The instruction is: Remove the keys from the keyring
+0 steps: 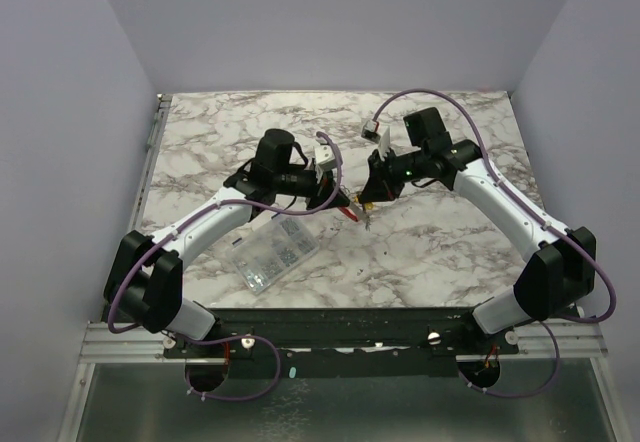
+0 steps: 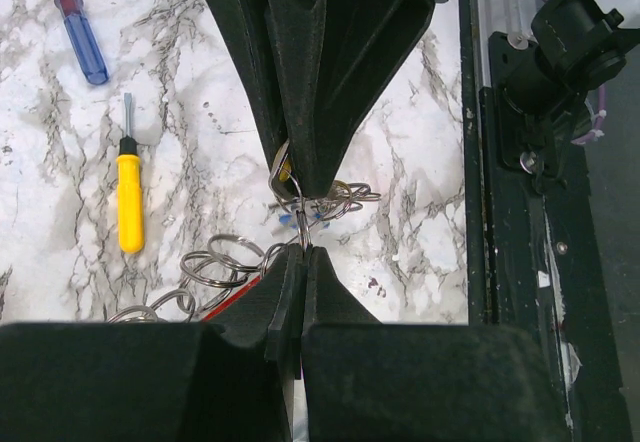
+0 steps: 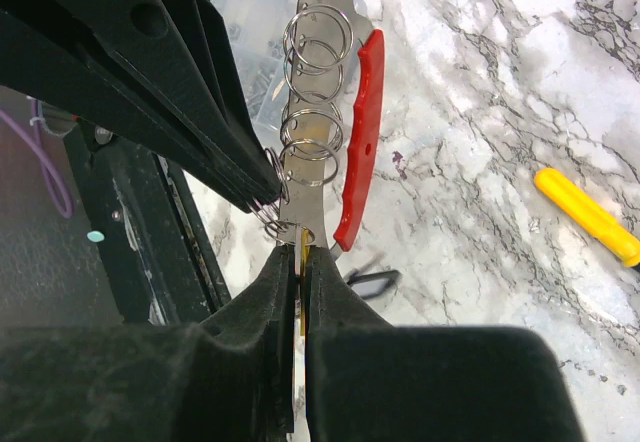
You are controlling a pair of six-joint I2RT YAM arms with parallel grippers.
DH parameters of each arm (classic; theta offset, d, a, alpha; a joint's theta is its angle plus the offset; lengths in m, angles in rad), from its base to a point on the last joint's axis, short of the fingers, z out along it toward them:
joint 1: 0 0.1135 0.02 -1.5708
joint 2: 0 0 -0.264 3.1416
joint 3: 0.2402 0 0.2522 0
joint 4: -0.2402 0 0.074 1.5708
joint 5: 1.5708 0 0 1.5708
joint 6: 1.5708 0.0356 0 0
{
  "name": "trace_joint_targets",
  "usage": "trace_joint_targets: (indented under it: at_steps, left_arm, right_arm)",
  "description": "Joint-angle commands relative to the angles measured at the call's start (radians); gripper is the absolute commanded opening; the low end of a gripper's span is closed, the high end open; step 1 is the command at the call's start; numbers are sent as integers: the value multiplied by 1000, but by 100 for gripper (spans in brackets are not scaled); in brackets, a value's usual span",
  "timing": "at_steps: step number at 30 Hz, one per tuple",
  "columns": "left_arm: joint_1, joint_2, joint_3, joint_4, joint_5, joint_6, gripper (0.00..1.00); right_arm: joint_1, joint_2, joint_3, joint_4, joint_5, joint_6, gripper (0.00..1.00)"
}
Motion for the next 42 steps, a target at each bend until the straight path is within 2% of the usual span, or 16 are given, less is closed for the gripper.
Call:
trace_joint_targets:
  at_steps: [1,8,9,11,14,21,27,42]
  left_arm:
    - [19,-34,-8,29,60,-17,0]
    - [18,-22,-25,60,1,-7,0]
    - [16,-20,-24,61,-13,-7,2]
    - [15,-17,-22,61,-23,-9,16]
    - [12,-17,-12,61,-25,-9,28]
    - [-2,-13,8,52,-32,-3,48]
    - [-17,-3,17,50,-56,14,53]
    - [-58,32,50,40,-103,47,56]
  right_arm:
    - [-20,-1,-17,-12,-9,-30,0]
    - [-19,-9,6,-9,-82,-13,1]
    - [-20,-9,9,-9,-93,-10,1]
    - [-19,-10,12,-7,-108,-4,1]
    - [-19,-6,9,-4,-118,-1,1]
    - [-19,-1,1,0,-115,0,1]
    - [-19,2,9,-4,-120,2,1]
    - [-19,8,8,16,-131,38,1]
